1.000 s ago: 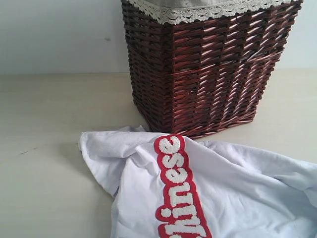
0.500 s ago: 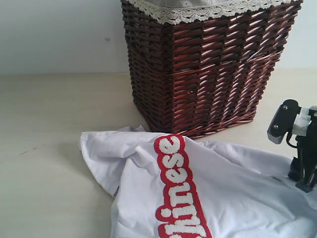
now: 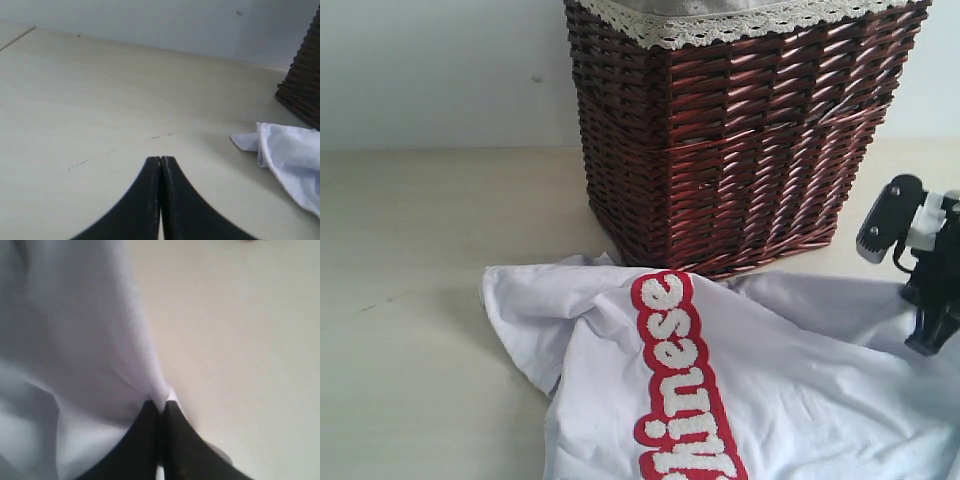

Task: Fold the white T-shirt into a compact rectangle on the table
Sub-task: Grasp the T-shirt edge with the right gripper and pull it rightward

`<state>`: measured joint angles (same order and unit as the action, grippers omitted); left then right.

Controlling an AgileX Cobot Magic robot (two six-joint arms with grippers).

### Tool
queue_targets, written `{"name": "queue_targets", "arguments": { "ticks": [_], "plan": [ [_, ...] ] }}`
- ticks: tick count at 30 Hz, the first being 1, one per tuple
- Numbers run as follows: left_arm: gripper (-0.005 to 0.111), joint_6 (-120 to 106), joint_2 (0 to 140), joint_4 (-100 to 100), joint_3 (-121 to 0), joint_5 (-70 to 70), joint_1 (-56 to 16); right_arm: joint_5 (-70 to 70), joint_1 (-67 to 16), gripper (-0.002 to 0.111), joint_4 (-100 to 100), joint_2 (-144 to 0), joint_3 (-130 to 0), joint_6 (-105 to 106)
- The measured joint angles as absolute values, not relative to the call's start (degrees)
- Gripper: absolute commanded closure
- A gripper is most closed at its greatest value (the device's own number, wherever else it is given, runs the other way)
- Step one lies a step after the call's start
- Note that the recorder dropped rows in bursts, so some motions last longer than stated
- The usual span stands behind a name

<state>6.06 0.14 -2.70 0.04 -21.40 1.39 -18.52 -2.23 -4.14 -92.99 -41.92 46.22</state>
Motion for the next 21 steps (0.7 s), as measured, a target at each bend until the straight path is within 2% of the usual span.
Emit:
{"name": "queue_targets", "arguments": {
  "ticks": [5,11,13,15,19,21],
  "plan": [
    [0.107,6.1,0.1,-2.7,0.0,-21.4,1.4,-22.9,-2.2,0.108,-2.5,-86.7,-42.0,50.4],
    [0.107,6.1,0.1,-2.7,0.0,-21.4,1.4,-54.6,-2.2,0.108,0.4,-85.0,-41.6,68.8],
    [0.107,6.1,0.1,-2.7,0.0,-21.4,1.4,-61.4,-2.2,0.107,1.3,-85.0,-40.5,72.8],
    [0.107,6.1,0.1,-2.7,0.0,-21.4,1.4,-63.7,-2.2,0.1,2.1,-85.0,-39.4,74.4],
    [0.107,6.1,0.1,-2.7,0.0,-21.4,1.4,-60.5,-2.2,0.07,2.6,-85.0,-37.7,74.1],
    [0.107,6.1,0.1,-2.7,0.0,-21.4,1.4,-57.2,-2.2,0.06,2.7,-85.0,-37.0,74.0]
  ]
}}
